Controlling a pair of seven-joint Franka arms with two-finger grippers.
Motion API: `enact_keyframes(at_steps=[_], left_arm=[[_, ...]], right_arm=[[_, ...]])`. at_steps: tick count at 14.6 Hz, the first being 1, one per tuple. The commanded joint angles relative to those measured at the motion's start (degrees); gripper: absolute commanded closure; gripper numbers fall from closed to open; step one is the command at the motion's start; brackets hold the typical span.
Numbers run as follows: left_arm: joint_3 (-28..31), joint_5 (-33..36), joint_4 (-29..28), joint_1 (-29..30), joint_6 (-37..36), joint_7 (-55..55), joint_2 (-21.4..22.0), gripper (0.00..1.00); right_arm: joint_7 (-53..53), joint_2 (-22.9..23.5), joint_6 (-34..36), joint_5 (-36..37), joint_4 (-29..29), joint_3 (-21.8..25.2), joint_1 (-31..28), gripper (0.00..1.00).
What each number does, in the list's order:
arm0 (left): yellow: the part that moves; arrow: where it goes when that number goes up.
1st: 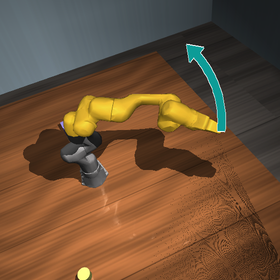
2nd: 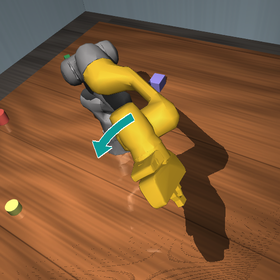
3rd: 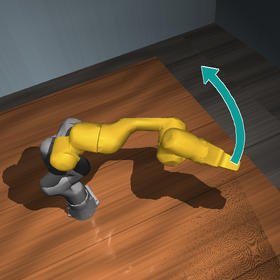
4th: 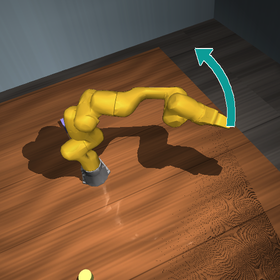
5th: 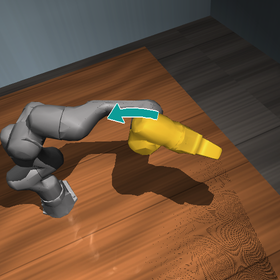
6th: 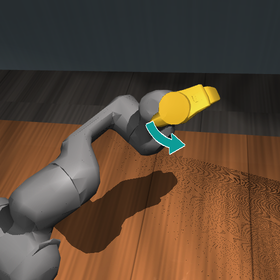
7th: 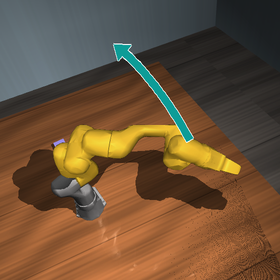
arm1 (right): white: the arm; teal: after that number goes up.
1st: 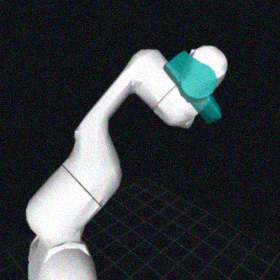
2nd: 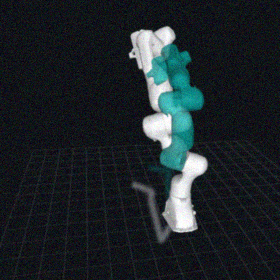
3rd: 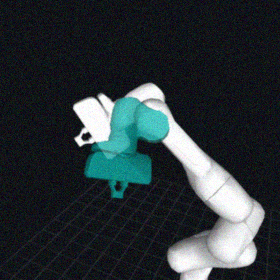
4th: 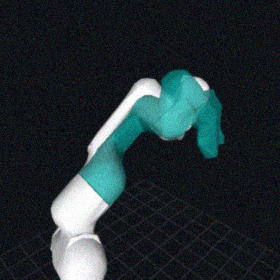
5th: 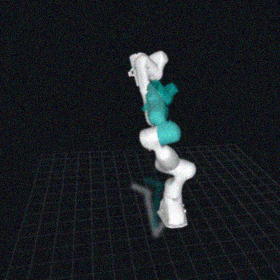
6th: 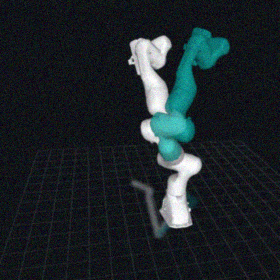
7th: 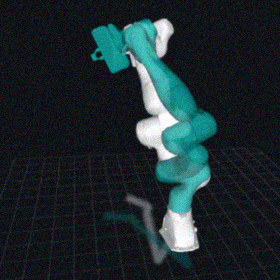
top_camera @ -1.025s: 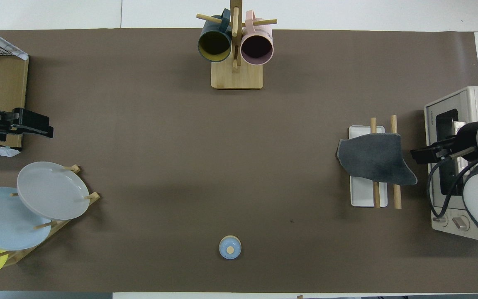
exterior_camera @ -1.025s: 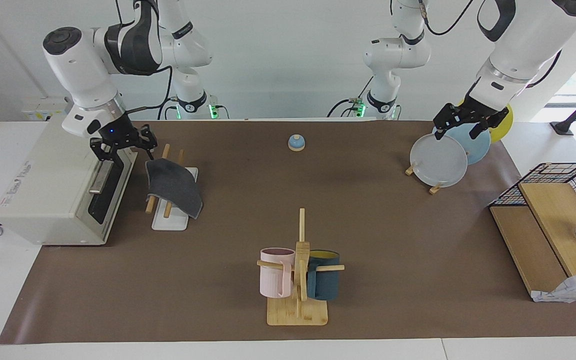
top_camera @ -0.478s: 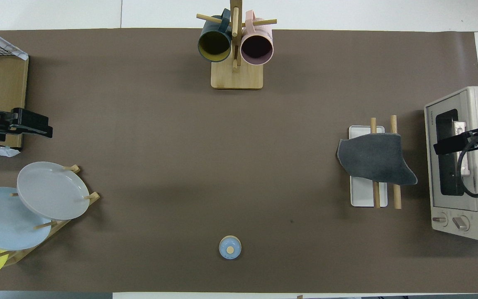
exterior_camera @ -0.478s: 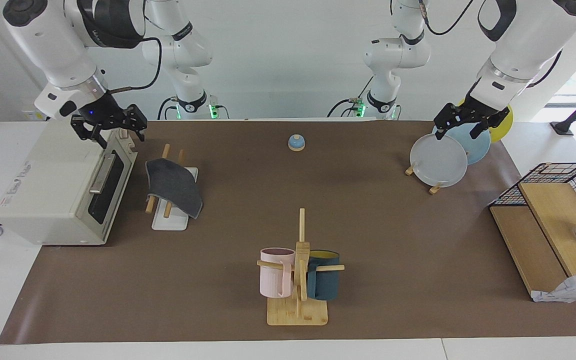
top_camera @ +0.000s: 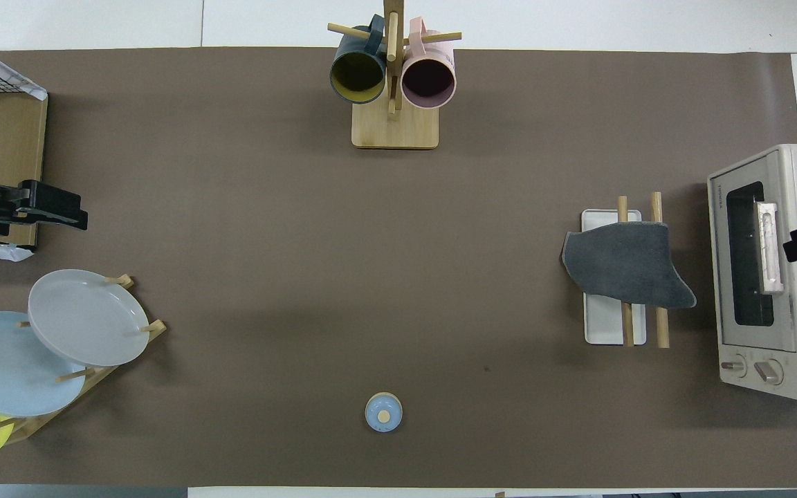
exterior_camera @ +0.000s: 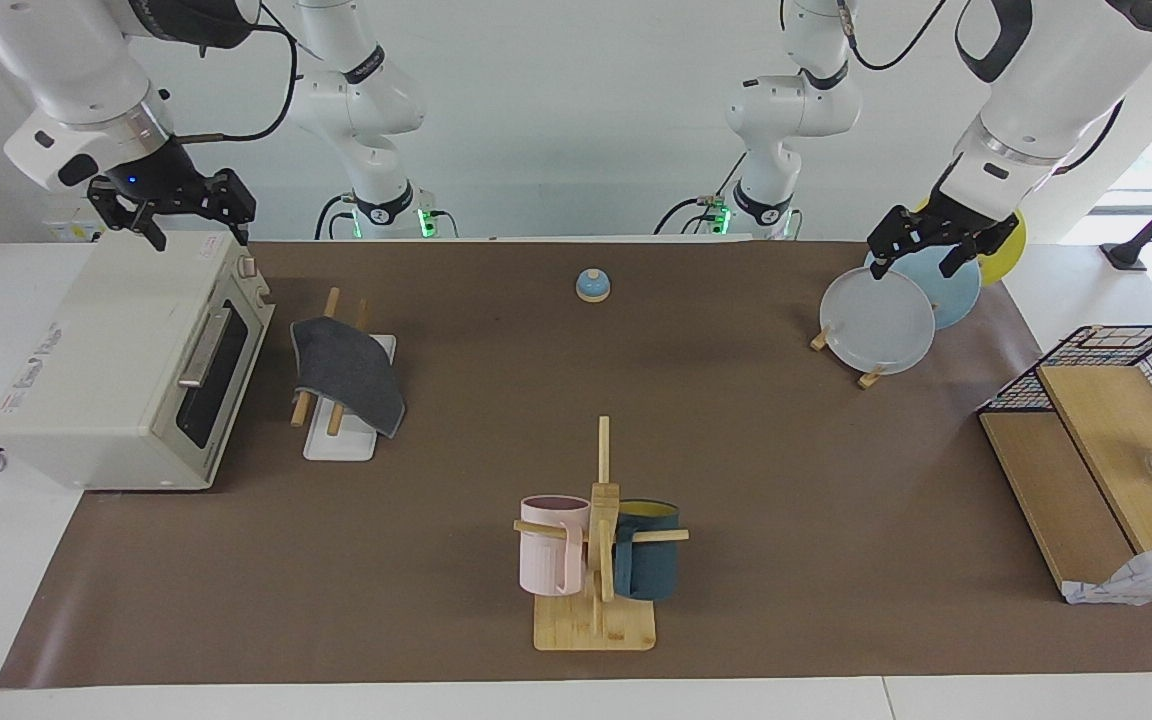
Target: Fold towel and hang on rack
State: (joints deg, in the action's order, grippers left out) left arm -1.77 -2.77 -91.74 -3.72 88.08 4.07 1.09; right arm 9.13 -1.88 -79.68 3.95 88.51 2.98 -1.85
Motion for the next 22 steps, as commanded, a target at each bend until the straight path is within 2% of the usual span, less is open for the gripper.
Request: enact_keyframes(at_steps=[1,7,9,11,13,18,22], left_arm=[[0.28,-0.22,-0.72,0.11,0.07,-0.73,1.02,0.0],[0.28,-0.22,-0.72,0.11,0.07,-0.73,1.02,0.0],[0.28,-0.22,-0.72,0.11,0.07,-0.73,1.02,0.0],[0.28,-0.22,-0.72,0.11,-0.02,-0.73,1.02,0.0],[0.28,-0.22,-0.63,0.11,0.07,-0.73,1.02,0.0],[0.28,-0.22,-0.72,0.11,-0.02,-0.73,1.02,0.0],[0.28,-0.22,-0.72,0.11,0.07,-0.73,1.02,0.0]], right_arm=[[-2.71,1.53,1.64,1.06,-2.46,-0.52,-0.17,0.0],[-2.8,2.75,3.65,-0.69,-3.16,0.0,-0.34,0.0],[-2.98,5.56,7.68,-0.79,-7.36,-0.43,-1.13,0.0],[-2.98,5.57,8.05,-0.62,-7.82,-2.01,-3.59,0.0],[-3.15,5.22,7.97,-0.09,-7.65,-2.11,-3.34,0.0],[-6.48,4.26,7.0,-0.18,-6.42,2.54,0.88,0.0],[-6.93,3.73,5.51,-0.61,-5.28,2.73,0.88,0.0]])
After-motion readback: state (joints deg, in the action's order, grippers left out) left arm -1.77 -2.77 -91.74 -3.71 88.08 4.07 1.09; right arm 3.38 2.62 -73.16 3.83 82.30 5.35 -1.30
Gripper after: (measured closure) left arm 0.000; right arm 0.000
